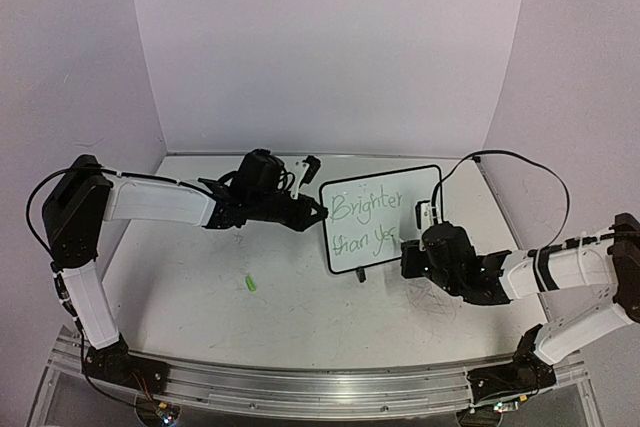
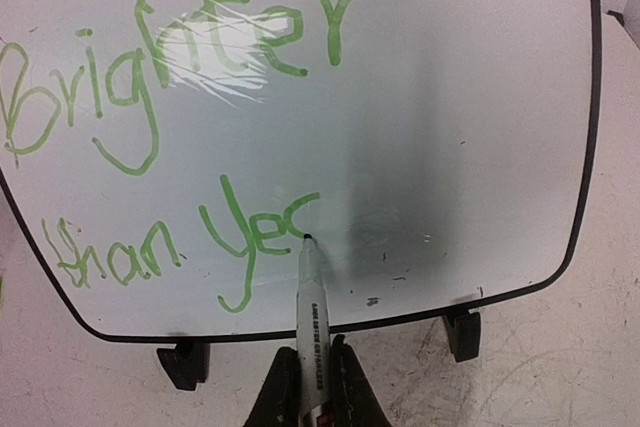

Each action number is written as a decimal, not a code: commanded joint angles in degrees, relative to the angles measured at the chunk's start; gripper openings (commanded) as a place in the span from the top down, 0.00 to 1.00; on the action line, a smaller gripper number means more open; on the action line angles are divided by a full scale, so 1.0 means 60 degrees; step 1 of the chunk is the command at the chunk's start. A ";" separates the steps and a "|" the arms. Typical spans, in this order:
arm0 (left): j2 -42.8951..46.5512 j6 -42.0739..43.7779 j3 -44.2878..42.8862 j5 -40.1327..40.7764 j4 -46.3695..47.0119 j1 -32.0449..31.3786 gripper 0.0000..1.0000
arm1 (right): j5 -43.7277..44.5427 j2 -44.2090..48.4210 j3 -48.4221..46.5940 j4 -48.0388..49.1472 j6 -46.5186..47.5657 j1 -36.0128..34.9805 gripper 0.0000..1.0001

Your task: Write a sentence on the whiteboard

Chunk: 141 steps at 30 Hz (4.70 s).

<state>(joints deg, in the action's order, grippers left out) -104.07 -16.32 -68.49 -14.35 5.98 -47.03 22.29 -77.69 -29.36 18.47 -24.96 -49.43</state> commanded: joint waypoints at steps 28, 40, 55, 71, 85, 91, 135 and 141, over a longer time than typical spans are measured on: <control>0.0463 0.0496 0.0018 0.0809 0.0005 0.0147 1.00 | 0.0805 0.0725 -0.0227 -0.0396 -0.0183 -0.0193 1.00; 0.0404 0.0493 0.0006 0.0794 0.0004 0.0147 1.00 | 0.0637 0.0583 -0.0547 -0.0122 0.0431 0.0204 1.00; 0.0441 0.0507 0.0017 0.0797 0.0012 0.0145 1.00 | 0.0736 0.0103 -0.0657 -0.0129 0.0276 0.0255 1.00; 0.0461 0.0493 0.0007 0.0749 0.0011 0.0147 1.00 | 0.0334 0.0045 -0.0506 -0.0835 -0.0478 0.0254 1.00; 0.0485 0.0493 0.0015 0.0747 0.0006 0.0147 1.00 | 0.0281 -0.0184 -0.0547 -0.1248 -0.0993 0.0243 1.00; 0.0485 0.0493 0.0018 0.0751 0.0004 0.0147 1.00 | 0.0710 0.0034 -0.0578 -0.1349 -0.1051 0.0244 1.00; 0.0534 0.0571 0.0064 0.0832 0.0014 0.0147 1.00 | 0.1380 0.0356 -0.0660 -0.0927 -0.0650 0.0256 1.00; 0.0544 0.0582 0.0041 0.0841 0.0014 0.0146 1.00 | 0.0449 0.0860 -0.0412 -0.1115 -0.0556 0.0341 1.00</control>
<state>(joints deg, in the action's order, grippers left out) -103.75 -15.51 -68.49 -14.31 5.87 -46.89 27.07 -74.05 -31.51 12.37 -27.72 -48.10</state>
